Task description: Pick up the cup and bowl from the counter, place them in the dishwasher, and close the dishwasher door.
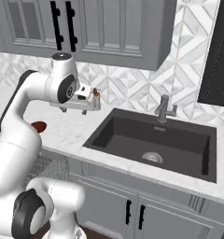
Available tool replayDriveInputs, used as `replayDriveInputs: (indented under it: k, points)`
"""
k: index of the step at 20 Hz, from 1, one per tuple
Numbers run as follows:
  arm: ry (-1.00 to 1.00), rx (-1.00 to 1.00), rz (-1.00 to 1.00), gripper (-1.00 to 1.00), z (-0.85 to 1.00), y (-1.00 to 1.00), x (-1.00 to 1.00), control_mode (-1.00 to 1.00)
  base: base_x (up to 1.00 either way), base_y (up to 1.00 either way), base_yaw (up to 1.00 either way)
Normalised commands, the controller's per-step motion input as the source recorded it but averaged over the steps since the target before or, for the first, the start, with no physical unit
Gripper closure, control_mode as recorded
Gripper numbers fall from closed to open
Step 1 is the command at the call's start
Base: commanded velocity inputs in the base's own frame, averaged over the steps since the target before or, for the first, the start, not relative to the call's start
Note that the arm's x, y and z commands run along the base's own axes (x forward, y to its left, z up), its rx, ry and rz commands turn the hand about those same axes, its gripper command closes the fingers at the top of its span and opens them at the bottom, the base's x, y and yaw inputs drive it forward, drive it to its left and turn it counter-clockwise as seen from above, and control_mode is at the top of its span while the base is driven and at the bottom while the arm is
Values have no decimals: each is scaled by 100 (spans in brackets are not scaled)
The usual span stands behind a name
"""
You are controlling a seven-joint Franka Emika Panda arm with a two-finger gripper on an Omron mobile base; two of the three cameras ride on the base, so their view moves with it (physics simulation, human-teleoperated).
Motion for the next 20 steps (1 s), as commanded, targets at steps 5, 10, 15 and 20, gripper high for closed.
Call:
replayDriveInputs:
  k: [5, 10, 15, 20]
  points:
    - [0, 0, 0, -100, 0, 0, 0, 100, -9, -13, 44]
    - [0, 0, 0, -100, 0, 0, 0, 100, 0, -5, 46]
    - [0, 0, 0, -100, 0, 0, 0, 100, 0, -1, 36]
    - [0, 0, 1, -100, 0, 0, 0, -100, 0, 0, 17]
